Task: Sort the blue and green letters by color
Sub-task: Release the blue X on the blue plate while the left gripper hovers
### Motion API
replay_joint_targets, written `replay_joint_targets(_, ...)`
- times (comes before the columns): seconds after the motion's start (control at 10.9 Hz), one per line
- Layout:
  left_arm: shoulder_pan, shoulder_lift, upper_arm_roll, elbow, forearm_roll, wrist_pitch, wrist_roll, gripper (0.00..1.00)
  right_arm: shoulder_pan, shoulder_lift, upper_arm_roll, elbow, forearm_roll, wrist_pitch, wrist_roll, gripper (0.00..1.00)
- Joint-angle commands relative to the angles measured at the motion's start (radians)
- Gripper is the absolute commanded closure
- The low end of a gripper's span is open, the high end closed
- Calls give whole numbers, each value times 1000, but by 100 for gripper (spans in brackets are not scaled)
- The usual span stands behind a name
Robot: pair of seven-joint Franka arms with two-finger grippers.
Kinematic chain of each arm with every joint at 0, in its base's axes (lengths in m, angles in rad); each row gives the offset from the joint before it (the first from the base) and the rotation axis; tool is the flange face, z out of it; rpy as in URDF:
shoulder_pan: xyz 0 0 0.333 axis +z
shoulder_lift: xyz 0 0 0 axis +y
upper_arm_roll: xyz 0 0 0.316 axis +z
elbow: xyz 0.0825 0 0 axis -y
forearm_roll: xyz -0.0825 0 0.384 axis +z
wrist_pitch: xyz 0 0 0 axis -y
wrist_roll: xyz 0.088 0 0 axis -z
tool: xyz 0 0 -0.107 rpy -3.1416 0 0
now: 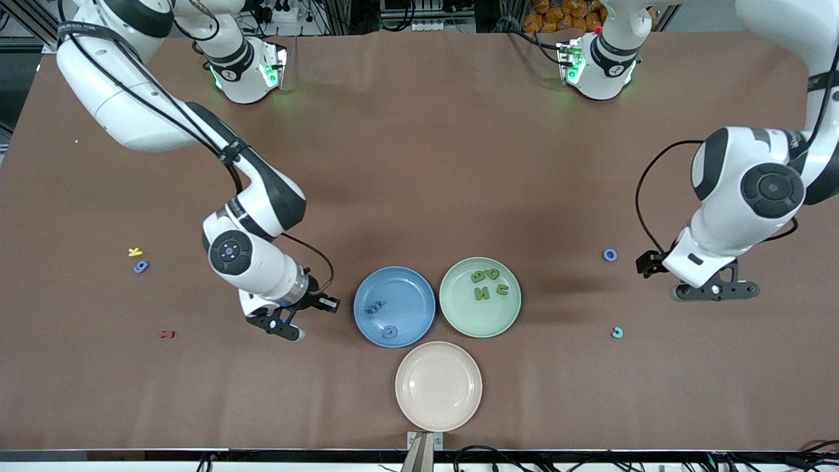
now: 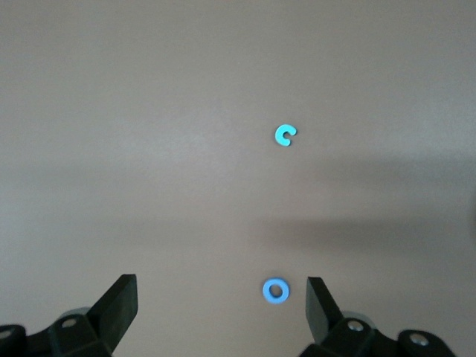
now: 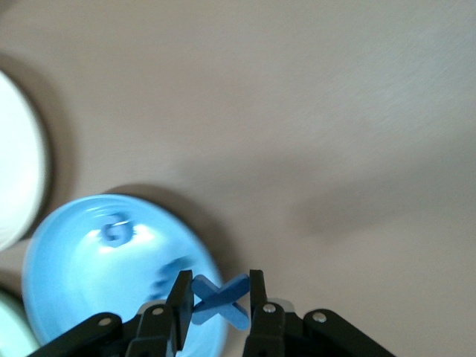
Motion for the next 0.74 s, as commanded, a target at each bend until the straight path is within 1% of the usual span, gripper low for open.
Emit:
replay_joint_targets(0.0, 3, -87, 7, -32, -71, -79, 54, 0, 112, 21, -88, 50, 121, 120, 129, 100)
replay_joint_targets(0.09, 3, -96, 15, -29, -74, -90, 54, 0, 136, 21, -102, 50, 149, 149, 173, 100)
replay_joint_targets(0.28, 3, -113, 17, -27, -93, -98, 60, 0, 173, 23, -131, 50, 160, 209, 300, 100)
replay_joint_targets(0.37, 3, -118, 17, -27, -100, -102, 60, 0, 196, 32, -148, 50, 160, 246, 360, 94)
replay_joint_targets(0.46, 3, -122, 17, -26, -103, -116, 60, 0, 213, 41, -160, 48, 160, 272, 425, 60)
replay_joint_targets(0.55, 3, -131, 17, -26, -104, -119, 60, 0, 227, 43, -181, 48, 150, 274, 430, 16)
replay_joint_targets(0.64, 3, -136, 17, -23, -104, -127, 60, 0, 230, 41, -203, 45, 146, 274, 407, 0)
